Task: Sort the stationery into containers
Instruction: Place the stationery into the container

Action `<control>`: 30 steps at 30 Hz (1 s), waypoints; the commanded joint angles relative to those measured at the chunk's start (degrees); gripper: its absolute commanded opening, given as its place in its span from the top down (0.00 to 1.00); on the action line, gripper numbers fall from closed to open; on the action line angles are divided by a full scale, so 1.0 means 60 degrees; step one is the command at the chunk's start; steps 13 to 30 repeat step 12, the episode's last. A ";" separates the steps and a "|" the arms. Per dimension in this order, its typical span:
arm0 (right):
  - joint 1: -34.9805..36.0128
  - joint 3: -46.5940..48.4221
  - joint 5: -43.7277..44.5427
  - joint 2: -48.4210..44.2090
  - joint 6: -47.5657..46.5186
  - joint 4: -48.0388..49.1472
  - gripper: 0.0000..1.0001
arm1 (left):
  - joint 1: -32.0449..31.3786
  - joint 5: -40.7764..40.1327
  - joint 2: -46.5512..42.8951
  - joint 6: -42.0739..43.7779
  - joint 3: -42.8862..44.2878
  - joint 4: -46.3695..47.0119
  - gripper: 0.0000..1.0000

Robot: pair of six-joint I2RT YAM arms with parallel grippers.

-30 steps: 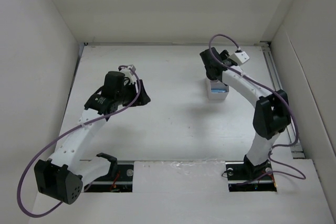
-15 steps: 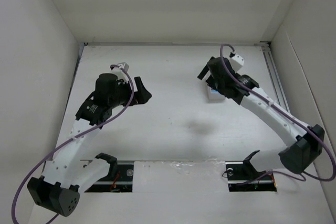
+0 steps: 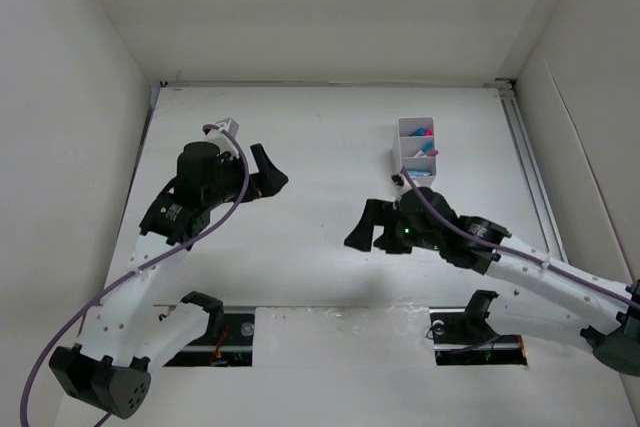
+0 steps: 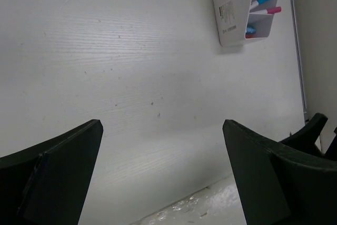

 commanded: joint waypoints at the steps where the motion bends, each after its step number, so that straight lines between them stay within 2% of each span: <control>1: 0.0695 -0.0398 -0.0428 -0.0458 0.0368 0.0896 0.00 | -0.0034 0.0047 -0.0198 -0.0475 0.0369 0.0352 0.00; 7: 0.1442 -0.0487 0.0334 -0.0766 0.0384 0.0121 0.00 | -0.0034 -0.0582 -0.0433 -0.0725 0.0370 0.0234 0.00; 12: 0.1560 -0.0181 0.0905 -0.0766 0.0047 -0.0494 0.00 | -0.0034 -0.0685 -0.0653 -0.1105 -0.0056 0.0338 0.00; 30: 0.1560 -0.0181 0.0905 -0.0766 0.0047 -0.0494 0.00 | -0.0034 -0.0685 -0.0653 -0.1105 -0.0056 0.0338 0.00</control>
